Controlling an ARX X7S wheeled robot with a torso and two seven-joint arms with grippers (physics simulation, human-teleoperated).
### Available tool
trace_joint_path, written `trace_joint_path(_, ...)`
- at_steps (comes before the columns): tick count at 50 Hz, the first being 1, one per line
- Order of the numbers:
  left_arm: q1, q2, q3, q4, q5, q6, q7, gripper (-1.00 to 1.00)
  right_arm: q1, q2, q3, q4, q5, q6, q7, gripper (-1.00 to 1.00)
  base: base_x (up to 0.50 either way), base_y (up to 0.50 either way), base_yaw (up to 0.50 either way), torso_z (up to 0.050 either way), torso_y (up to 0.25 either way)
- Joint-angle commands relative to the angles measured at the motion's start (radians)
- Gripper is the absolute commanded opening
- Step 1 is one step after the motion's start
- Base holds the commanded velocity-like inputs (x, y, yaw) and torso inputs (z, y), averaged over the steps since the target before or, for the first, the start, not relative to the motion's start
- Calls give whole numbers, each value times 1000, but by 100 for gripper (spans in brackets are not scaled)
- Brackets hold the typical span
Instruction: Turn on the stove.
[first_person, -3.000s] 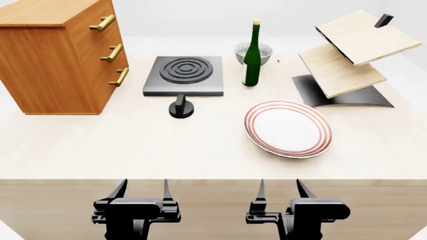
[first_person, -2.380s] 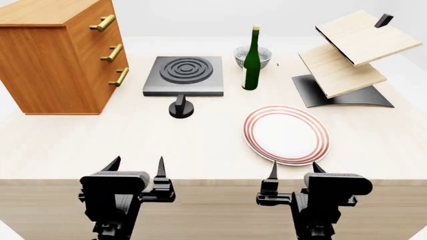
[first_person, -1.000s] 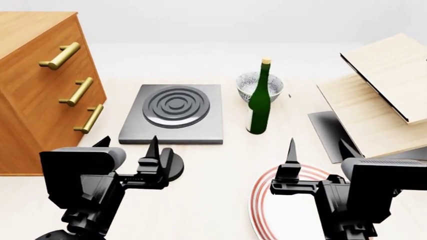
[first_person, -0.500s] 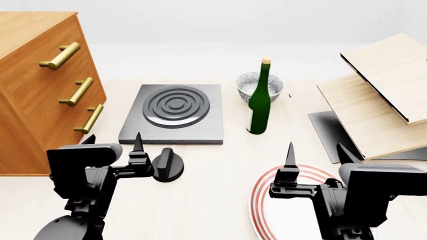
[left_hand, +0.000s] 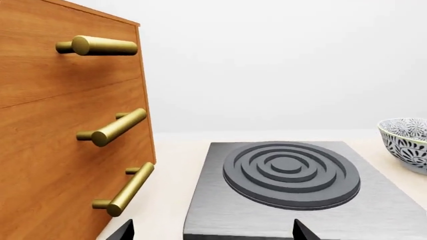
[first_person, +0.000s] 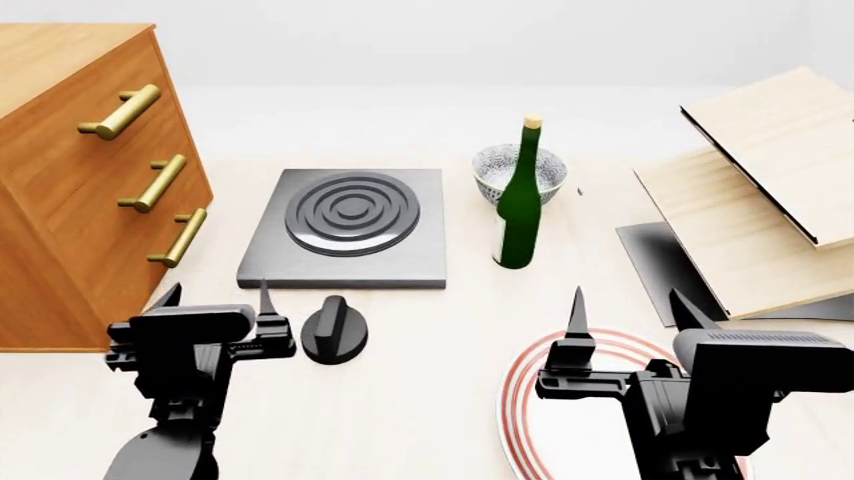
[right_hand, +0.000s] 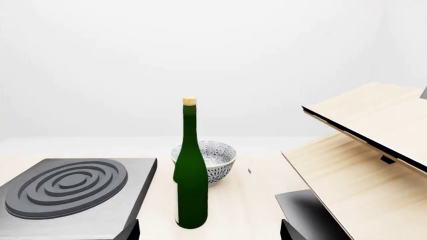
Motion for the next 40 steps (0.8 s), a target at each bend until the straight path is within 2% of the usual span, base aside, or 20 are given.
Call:
trace_joint_path(1, -13, 7, 19, -154, 42, 138, -6, 100, 2, 6, 2, 0, 12, 2, 8, 100, 0, 0, 0, 0, 0)
trace_joint_path(11, -40, 10, 14, -251, 43, 205, -15, 100, -1, 11, 2, -1, 21, -8, 14, 100, 0, 0, 0, 0, 0)
trace_joint_path(23, -89, 26, 20, -471, 58, 329, -27, 100, -3, 17, 0, 10, 27, -18, 22, 100, 0, 0, 0, 0, 0)
trace_joint_path(24, -119, 41, 36, -621, 89, 443, -39, 100, 6, 18, 0, -3, 32, -1, 23, 100, 0, 0, 0, 0, 0)
trace_joint_path(25, -124, 42, 37, -679, 89, 456, -38, 100, 5, 19, -1, -3, 34, 0, 23, 100, 0, 0, 0, 0, 0)
trace_joint_path(40, -137, 65, 53, -753, 80, 491, -32, 100, -8, 25, -6, 16, 41, -26, 29, 100, 0, 0, 0, 0, 0)
